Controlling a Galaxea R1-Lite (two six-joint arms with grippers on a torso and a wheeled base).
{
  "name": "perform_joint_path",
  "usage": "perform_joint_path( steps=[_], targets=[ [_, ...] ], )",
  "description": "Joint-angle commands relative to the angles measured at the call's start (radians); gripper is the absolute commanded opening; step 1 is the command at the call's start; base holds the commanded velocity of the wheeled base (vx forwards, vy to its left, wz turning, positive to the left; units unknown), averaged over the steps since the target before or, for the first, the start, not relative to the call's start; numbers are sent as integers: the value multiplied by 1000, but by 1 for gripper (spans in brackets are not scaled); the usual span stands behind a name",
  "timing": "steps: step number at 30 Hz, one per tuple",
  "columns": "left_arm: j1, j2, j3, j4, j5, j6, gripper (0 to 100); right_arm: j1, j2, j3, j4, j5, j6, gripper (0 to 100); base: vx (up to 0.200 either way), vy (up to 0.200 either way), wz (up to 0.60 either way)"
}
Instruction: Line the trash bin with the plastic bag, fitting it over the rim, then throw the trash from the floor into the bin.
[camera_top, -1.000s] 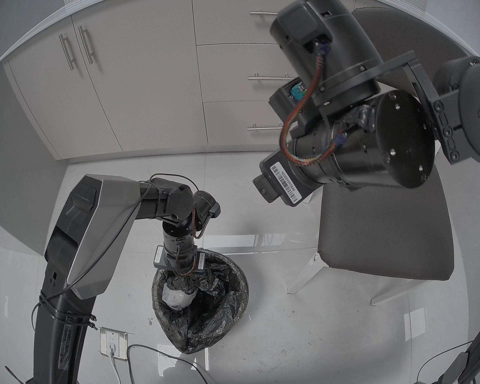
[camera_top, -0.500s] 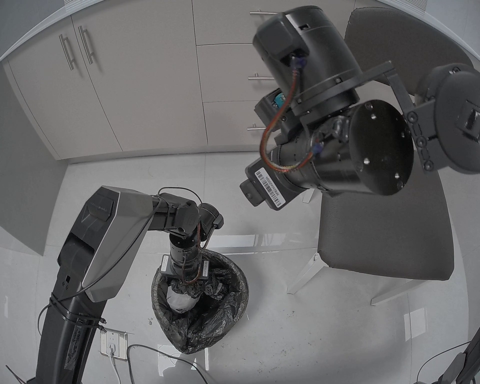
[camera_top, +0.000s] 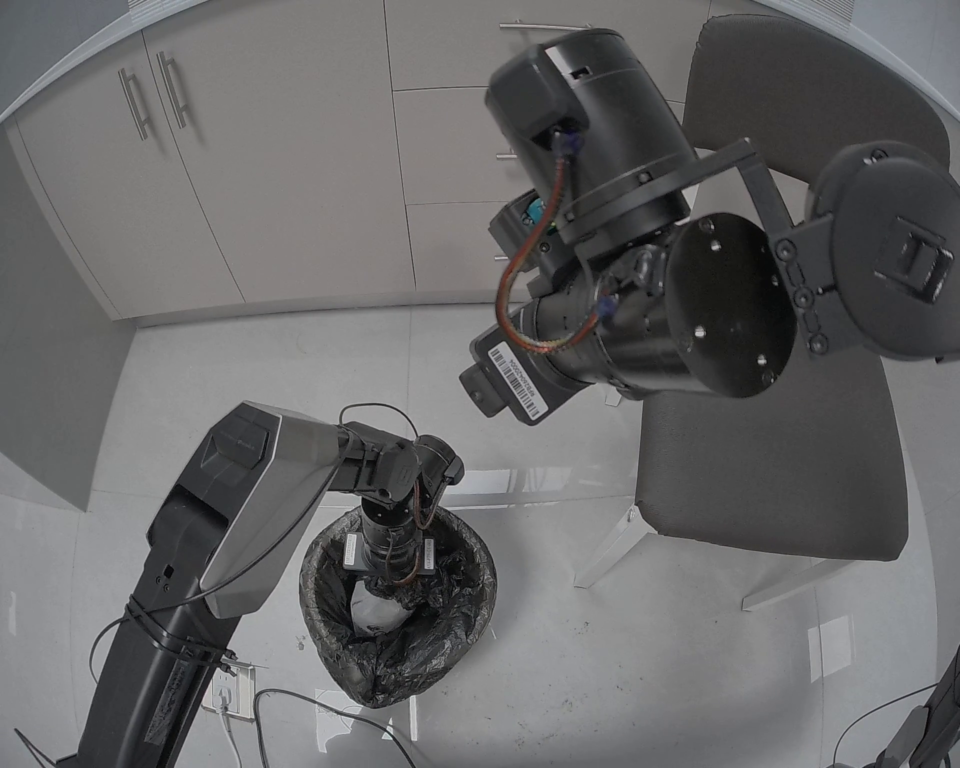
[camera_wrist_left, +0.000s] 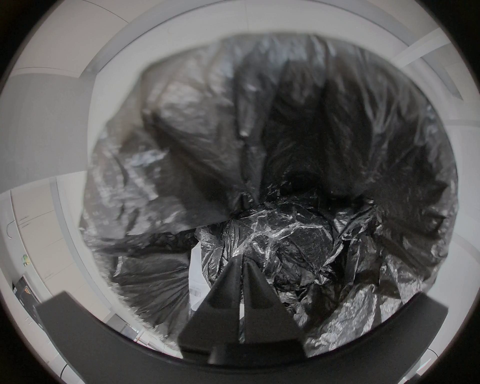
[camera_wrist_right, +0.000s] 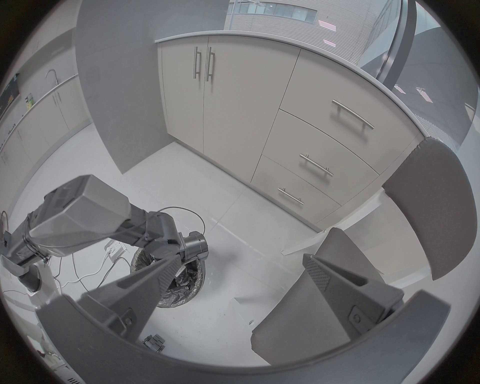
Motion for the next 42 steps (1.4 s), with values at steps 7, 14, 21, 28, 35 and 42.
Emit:
perform_joint_path(
  steps=[7,14,21,28,35,42],
  targets=[
    [-12,100,0,-33,4,-25,0,-6,2,0,-59,7,-1,100,0,0,0],
    [-12,140,0,-70,9,-25,0,-9,2,0,-67,9,-3,100,0,0,0],
    [-13,167,0,-85,13,-20,0,-9,-1,0,-68,13,-1,100,0,0,0],
    [-19,182,0,-84,16,-15,0,-9,-1,0,-68,13,-1,100,0,0,0],
    [-38,94,0,-38,32,-25,0,-42,-7,0,-67,10,-12,100,0,0,0],
    [-91,-83,0,76,98,-12,0,-61,-18,0,-68,10,-11,100,0,0,0]
  ],
)
